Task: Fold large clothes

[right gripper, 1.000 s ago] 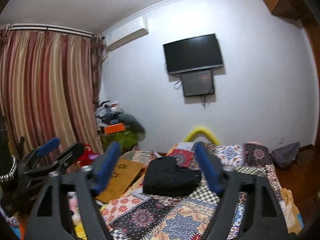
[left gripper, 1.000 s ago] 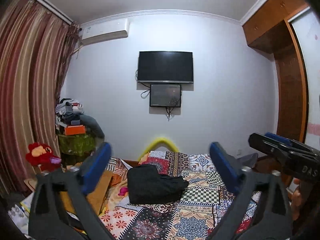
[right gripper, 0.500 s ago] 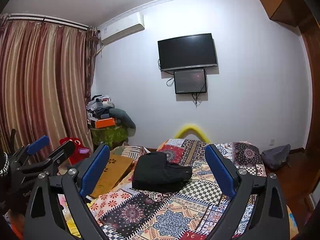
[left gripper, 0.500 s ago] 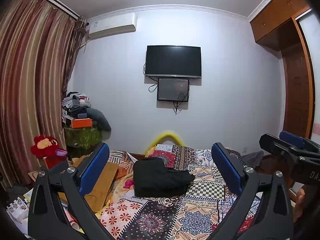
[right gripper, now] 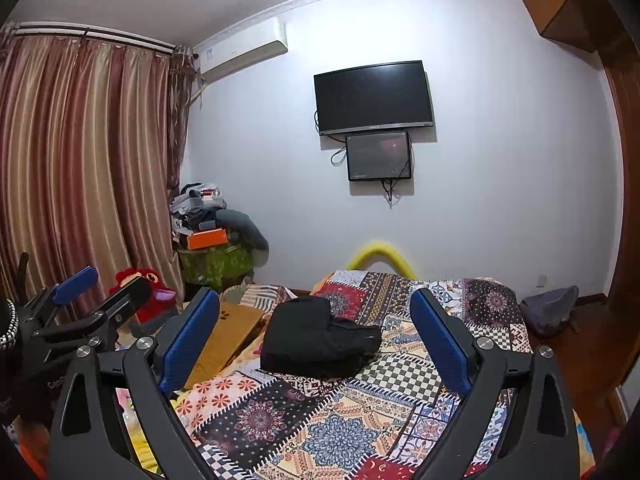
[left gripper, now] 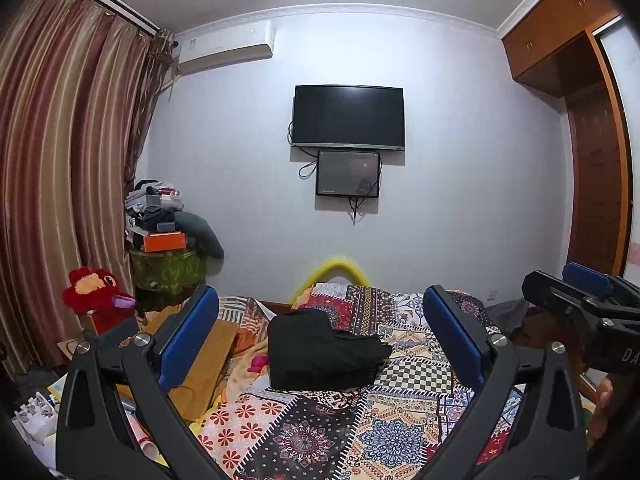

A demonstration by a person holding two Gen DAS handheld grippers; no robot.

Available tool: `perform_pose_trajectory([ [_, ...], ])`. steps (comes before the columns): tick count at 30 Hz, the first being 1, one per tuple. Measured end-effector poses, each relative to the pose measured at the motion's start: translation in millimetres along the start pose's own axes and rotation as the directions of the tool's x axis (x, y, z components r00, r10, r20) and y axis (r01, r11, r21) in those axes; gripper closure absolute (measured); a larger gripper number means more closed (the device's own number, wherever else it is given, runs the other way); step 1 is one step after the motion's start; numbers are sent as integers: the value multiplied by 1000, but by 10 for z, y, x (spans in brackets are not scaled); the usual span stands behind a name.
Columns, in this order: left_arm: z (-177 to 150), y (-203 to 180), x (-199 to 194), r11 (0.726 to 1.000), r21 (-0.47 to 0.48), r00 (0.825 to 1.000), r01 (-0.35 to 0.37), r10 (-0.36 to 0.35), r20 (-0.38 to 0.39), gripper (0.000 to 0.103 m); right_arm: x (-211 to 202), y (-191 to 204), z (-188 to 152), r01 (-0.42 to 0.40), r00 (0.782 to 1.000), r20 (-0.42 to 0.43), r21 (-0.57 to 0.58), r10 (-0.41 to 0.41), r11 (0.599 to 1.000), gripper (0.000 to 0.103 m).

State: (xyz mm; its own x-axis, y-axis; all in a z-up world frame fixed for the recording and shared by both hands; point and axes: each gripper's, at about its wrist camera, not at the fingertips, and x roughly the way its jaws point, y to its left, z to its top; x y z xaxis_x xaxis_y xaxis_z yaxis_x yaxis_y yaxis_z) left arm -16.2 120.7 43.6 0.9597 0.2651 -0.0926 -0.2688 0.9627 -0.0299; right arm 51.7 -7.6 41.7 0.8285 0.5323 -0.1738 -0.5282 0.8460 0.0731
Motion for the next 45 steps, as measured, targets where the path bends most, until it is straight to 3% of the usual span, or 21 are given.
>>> perform_pose_trajectory([
  [11,-39,-72,34,1000,23,1000,-4,4,-8,0,-18,-44,10,4,1000,-20,11,-4,1000,8],
  [31,-39,-52,129,997,5,996,71,-71,-55,0,-12,-62,12,6,1000,-30,26,-5,1000,8],
  [45,-58,-86,99,997,2,996,75,-74,-52,0,-10,-67,-1,8,999,-31,28,-7,1000,8],
])
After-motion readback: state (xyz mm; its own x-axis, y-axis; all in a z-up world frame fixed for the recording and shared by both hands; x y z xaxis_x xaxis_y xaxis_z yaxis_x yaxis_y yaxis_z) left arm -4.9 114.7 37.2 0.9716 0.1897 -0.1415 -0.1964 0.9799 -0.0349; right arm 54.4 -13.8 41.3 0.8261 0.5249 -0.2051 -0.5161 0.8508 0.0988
